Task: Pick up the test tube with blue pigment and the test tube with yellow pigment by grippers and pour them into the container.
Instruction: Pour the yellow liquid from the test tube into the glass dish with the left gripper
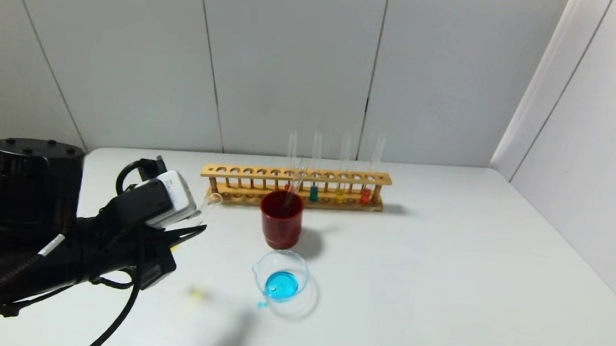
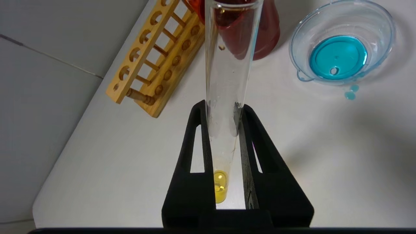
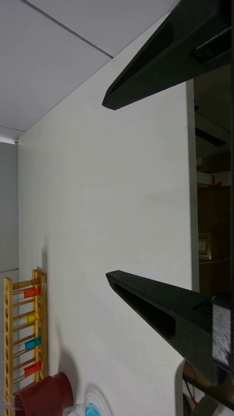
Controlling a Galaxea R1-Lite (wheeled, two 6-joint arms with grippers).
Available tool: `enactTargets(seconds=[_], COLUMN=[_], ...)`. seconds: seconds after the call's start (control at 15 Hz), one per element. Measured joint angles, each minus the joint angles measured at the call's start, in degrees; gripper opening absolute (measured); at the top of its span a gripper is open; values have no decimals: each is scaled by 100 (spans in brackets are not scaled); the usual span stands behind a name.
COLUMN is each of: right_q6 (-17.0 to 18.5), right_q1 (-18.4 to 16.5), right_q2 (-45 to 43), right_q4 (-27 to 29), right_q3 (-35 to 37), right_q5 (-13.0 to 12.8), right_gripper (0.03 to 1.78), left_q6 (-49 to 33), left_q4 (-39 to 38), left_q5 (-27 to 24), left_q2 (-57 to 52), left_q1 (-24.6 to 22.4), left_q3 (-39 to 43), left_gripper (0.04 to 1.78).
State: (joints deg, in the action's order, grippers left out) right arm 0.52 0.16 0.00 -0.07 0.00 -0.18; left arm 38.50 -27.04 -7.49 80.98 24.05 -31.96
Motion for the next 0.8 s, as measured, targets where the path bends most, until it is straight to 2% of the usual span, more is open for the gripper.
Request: enactTargets(seconds=[0.27, 0.47, 0.8], right_q6=[0, 0, 0], right_q1=[0, 0, 0], right_q2=[0, 0, 0], right_q4=[0, 0, 0], right_q3=[0, 0, 0], right_q5=[0, 0, 0], right_gripper=[174, 174, 174], left_q6=[188, 271, 358], left_q4=[-452, -521, -777], left_q5=[545, 702, 1250], left_q2=[455, 683, 1047], left_q1=[328, 466, 1007], left_q3=[7, 18, 63], left_gripper=[27, 27, 27])
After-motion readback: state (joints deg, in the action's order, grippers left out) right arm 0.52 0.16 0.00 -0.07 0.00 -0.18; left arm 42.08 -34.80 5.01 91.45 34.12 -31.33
